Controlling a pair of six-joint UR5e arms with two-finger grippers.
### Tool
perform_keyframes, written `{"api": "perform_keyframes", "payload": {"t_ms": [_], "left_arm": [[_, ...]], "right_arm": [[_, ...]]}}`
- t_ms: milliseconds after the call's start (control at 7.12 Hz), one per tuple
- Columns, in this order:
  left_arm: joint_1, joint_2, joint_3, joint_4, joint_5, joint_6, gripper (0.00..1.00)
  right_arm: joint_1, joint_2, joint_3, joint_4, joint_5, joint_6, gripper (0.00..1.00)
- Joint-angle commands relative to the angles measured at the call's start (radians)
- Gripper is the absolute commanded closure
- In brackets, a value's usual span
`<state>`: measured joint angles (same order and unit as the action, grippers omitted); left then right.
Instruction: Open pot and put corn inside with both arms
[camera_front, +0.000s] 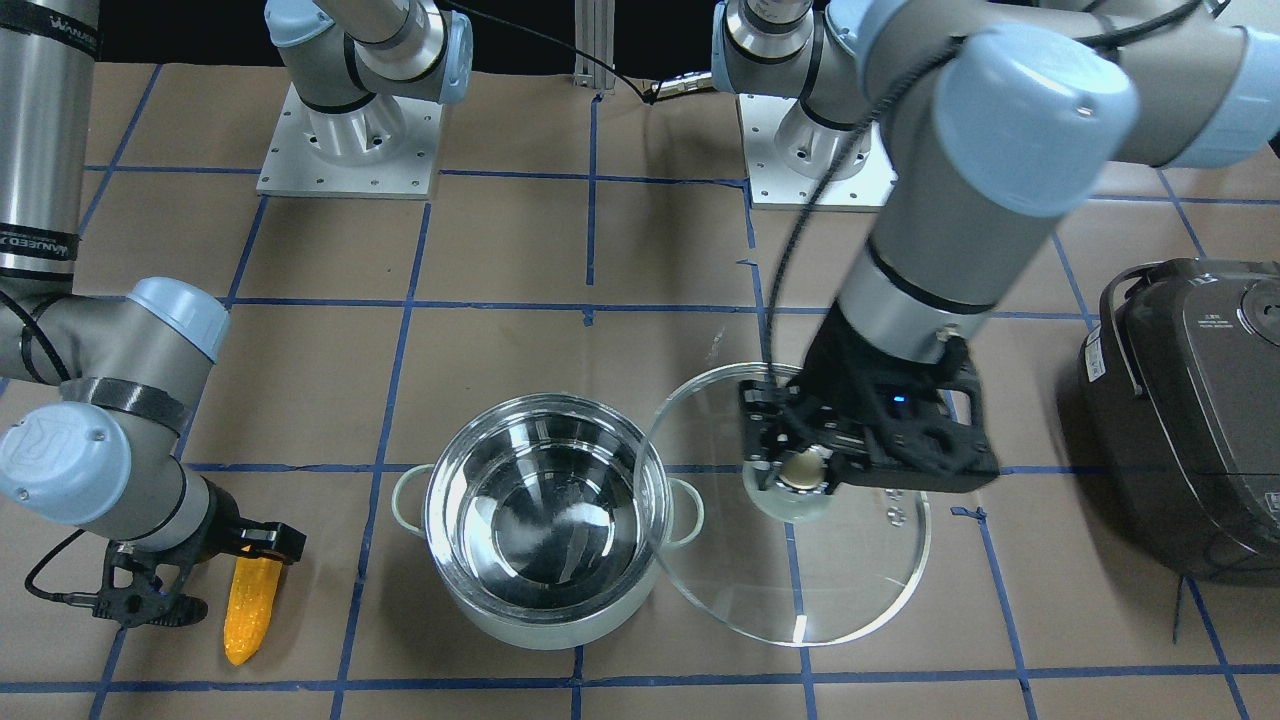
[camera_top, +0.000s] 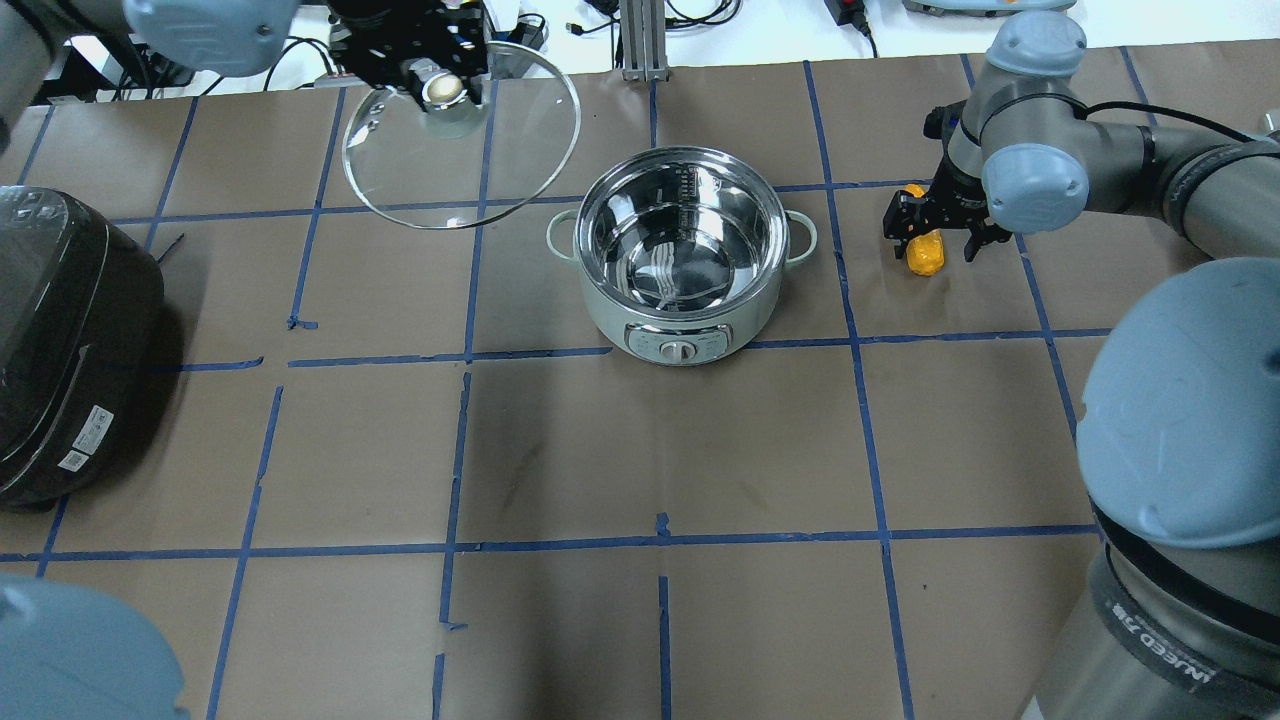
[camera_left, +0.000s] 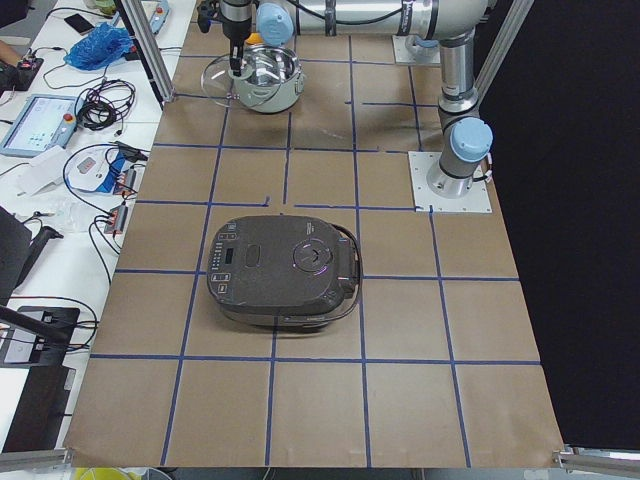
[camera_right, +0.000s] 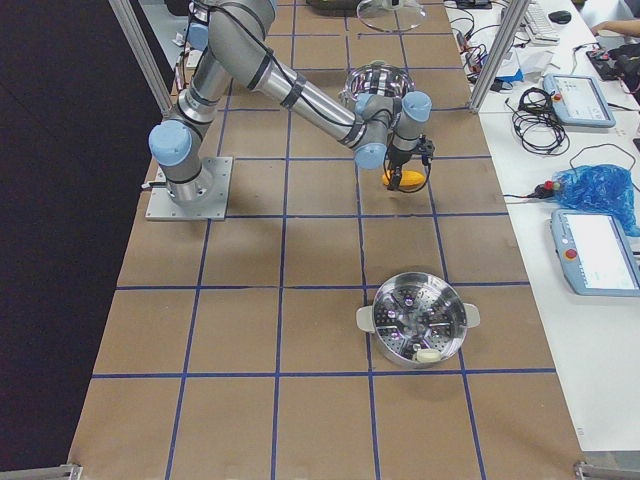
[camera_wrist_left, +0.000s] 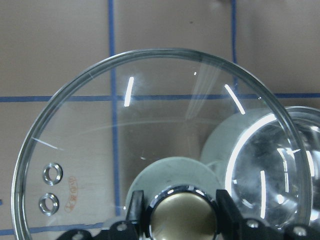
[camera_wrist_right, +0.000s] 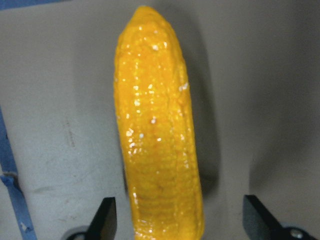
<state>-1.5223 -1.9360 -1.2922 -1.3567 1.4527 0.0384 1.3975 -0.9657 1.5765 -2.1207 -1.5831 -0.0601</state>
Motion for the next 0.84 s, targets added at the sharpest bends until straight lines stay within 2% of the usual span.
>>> {"api": "perform_keyframes", "payload": {"t_ms": [0,140,281,561,702], "left_arm": [[0.111,-0.015,-0.173,0.153,0.000,0.090,0.84],[0.116,-0.032,-0.271,0.291,0.002,0.098,0.84],[0.120,-0.065,-0.321,0.395,0.003,0.103,0.84],[0.139,-0.132,-0.348,0.494,0.003,0.104,0.84],[0.140,-0.133,-0.345,0.496,0.003,0.104,0.84]], "right_arm": [[0.000,0.005,-0.003,0.007,-0.001,-0.003,0.89],[0.003,-0.004,-0.010,0.014,-0.001,-0.001,0.92],[0.018,-0.046,-0.039,0.025,0.002,0.014,0.92],[0.171,-0.146,-0.166,0.250,0.038,0.136,0.91],[0.272,-0.163,-0.206,0.274,0.041,0.208,0.88]]}}
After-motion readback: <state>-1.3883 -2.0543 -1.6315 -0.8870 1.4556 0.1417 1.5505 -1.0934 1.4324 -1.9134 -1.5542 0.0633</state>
